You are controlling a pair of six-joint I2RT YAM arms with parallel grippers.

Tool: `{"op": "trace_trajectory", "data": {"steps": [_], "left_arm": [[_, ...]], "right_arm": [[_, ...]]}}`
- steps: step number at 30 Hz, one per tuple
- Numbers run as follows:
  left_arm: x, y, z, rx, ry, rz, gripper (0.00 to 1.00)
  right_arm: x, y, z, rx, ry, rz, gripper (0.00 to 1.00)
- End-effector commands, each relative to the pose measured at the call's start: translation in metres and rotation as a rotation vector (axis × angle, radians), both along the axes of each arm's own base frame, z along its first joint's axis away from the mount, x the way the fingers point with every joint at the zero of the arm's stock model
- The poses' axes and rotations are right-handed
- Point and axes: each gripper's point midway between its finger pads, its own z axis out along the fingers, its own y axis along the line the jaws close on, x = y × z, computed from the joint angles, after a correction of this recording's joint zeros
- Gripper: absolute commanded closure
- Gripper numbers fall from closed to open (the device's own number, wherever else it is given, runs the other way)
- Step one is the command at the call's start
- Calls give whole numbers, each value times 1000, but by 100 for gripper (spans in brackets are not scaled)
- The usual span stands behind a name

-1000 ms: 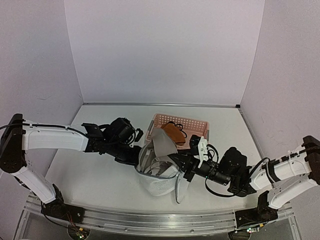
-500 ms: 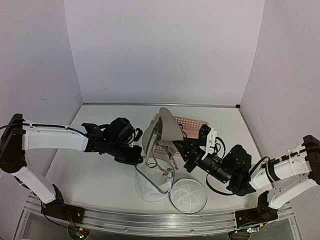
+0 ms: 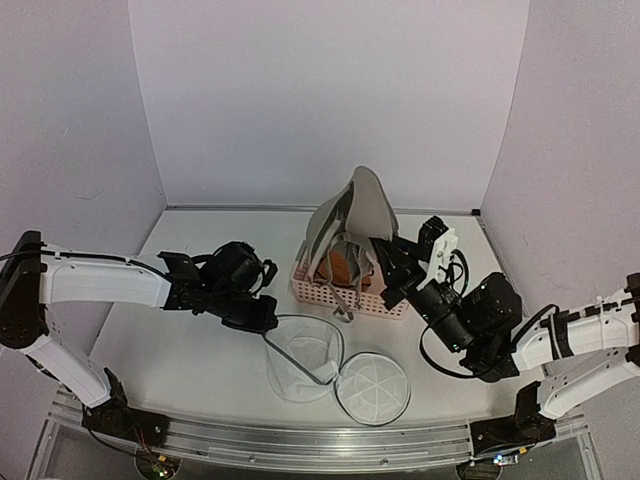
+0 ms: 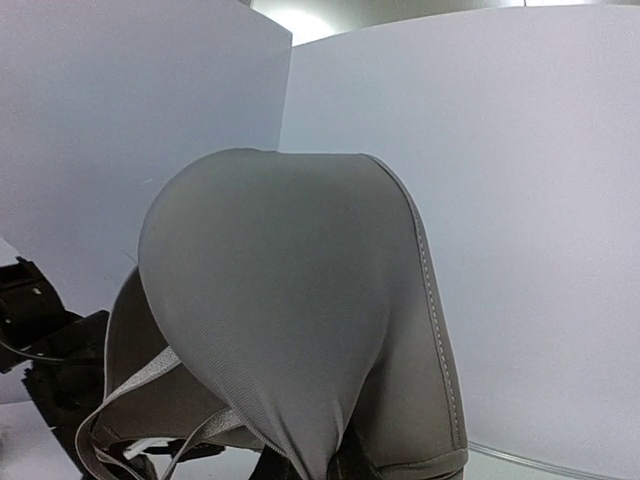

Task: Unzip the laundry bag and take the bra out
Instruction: Place the bra in the bin.

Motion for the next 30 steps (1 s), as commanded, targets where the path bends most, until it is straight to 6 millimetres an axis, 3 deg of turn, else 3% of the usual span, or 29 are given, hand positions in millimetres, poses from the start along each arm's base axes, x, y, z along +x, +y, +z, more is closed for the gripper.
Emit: {"op": "trace_trajectory", "data": {"steps": [1,12,18,30], "left_arm": [[7,2,23,-45,-67,14,100],[9,14,25,-27,-99,49,100],[8,15,23,-22,-98,49,100],[10,12,23,-19,-101,36,100]], "right_arm": [[22,-9,25,-61,-70,-227,100],[76,-7,-8,-284,-97,-449,100],[102,-22,-36,-336,-47,-518,100],[131,-53,-75,-435,47,-619,100]]}}
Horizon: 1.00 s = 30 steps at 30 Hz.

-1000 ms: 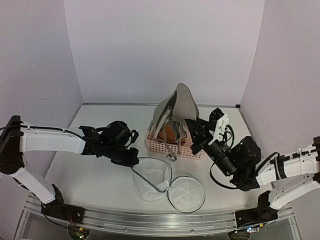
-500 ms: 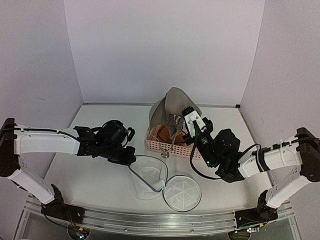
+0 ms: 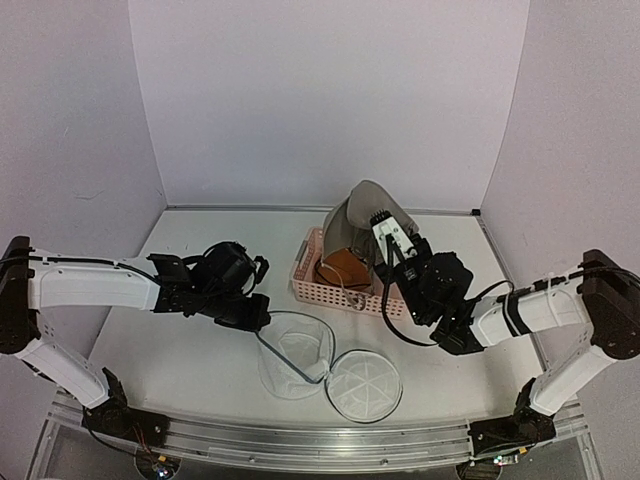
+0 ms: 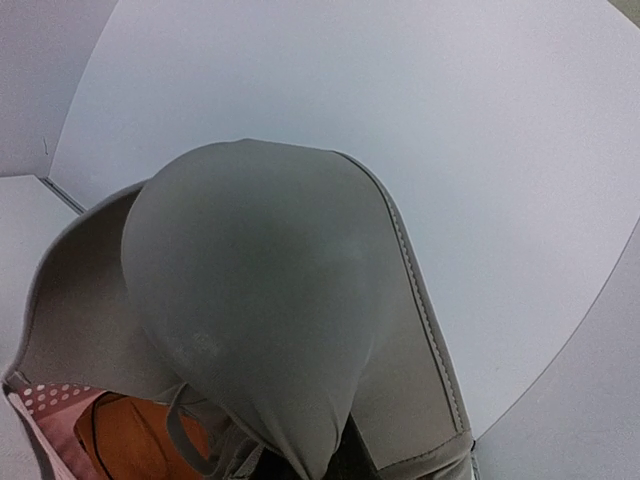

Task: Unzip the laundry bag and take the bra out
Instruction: Place the bra in the bin.

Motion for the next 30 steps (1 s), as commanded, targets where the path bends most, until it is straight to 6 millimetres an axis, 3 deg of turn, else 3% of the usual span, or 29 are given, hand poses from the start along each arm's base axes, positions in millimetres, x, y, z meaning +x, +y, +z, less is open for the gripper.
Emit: {"op": "trace_trajectory", "data": {"steps": [1,8,17,23,30], "left_arm": [[7,-3,15,-28,-44,-1,100],[7,-3,16,-31,-44,-1,100],[6,-3,17,-35,-40,-3,100],[5,-5,19,-41,-40,-10,100],[4,-4,22,-47,-44,-12,100]], "right_arm": [[13,-17,-5,16,35,-61,100],[33,-31,-44,-65,163,-119,100],[49,-31,-100,-167,435,-113,100],[67,-29,-108,-189,546,-127,100],[84,-19,-122,-217,691,-90,86]]}}
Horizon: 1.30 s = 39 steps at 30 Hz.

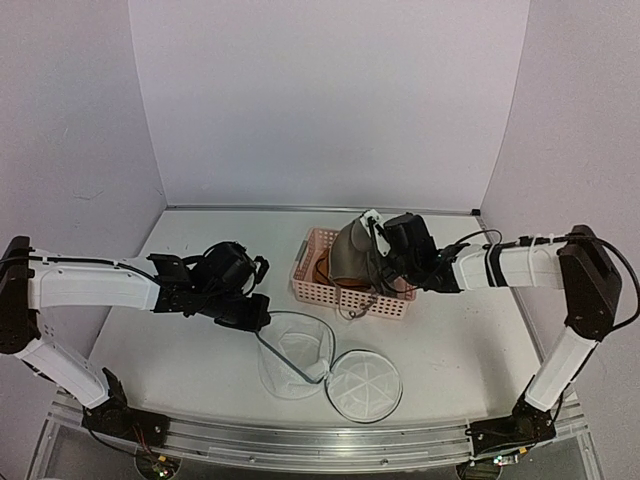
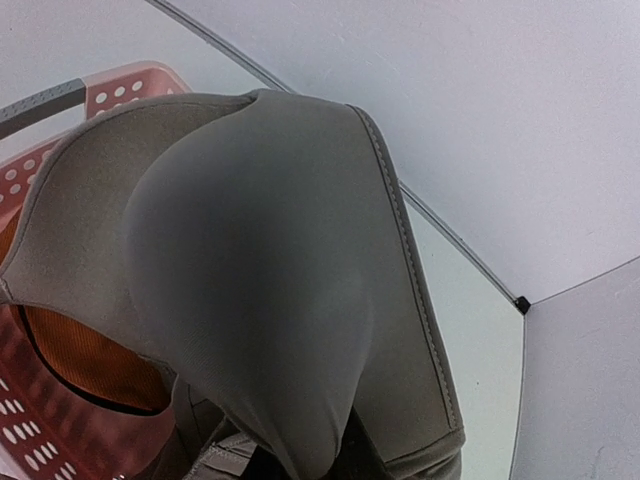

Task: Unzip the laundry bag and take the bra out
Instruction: Place the bra in the bin, then adjust the bra in the bin.

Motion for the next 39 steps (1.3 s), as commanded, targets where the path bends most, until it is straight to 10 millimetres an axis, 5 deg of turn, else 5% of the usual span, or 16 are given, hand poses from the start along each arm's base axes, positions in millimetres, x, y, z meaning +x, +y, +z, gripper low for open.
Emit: {"op": "trace_trajectory", "data": {"steps": [1,10,17,26,30,39], "left_arm": [[4,-3,22,-47,-46,-10,100],[2,-1,22,-50,-45,-13,100],[1,0,22,-51,-46,-12,100],[1,1,25,-54,-55,-15,100],[2,1,29,-61,-62,-12,100],[3,2,28,-51,-68,-9,100]], "right_arm": [[5,10,-10,22,124,28,83],[4,31,-21,25,282,114,65],[-1,37,-6,83,314,139,44],[-15,36,26,175,319,152,35],[-45,43,40,246,354,279,35],[-121,47,23,196,225,644,42]]}}
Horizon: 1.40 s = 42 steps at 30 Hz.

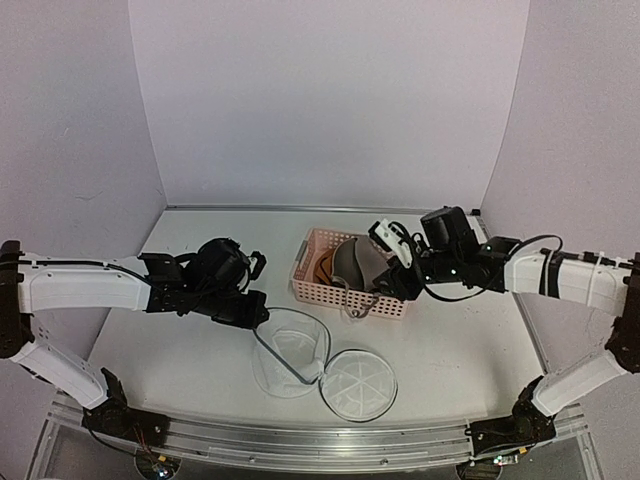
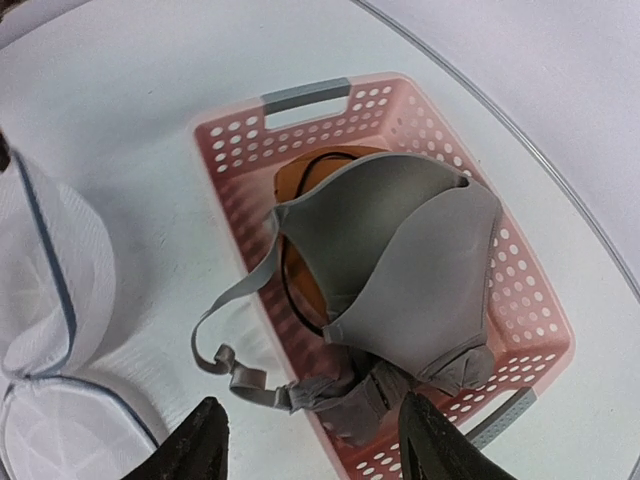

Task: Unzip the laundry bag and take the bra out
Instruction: Adjust the bra in the bin.

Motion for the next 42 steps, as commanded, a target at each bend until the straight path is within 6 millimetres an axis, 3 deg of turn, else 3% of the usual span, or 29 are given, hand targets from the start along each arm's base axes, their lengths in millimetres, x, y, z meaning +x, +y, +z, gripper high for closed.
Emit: {"op": "trace_trajectory", "data": {"steps": [1,6,11,14,17,26,39,42], "left_arm": [[5,0,14,-20,-40,-2,100],[4,2,11,-14,-40,0,100],[3,4,9,-7,-39,-5,100],[3,4,8,-6,-38,-5,100],[2,4,7,-3,-36,-6,100],[1,5,6,-3,-30,-6,100],[2,4,8,-4,-34,-8,100],[2,4,8,-4,-34,-7,100]], "right_arm": [[-37,22,0,30,-175,245,42],[-56,36,-15,-3,-354,356,41],[-53,43,-30,-60,-488,354,41],[-46,48,-40,-105,-530,343,43],[-33,55,-62,-189,-536,319,49],[3,54,-86,-346,-592,188,55],[7,59,-91,-354,-582,185,100],[4,60,-80,-343,-596,186,100]]}}
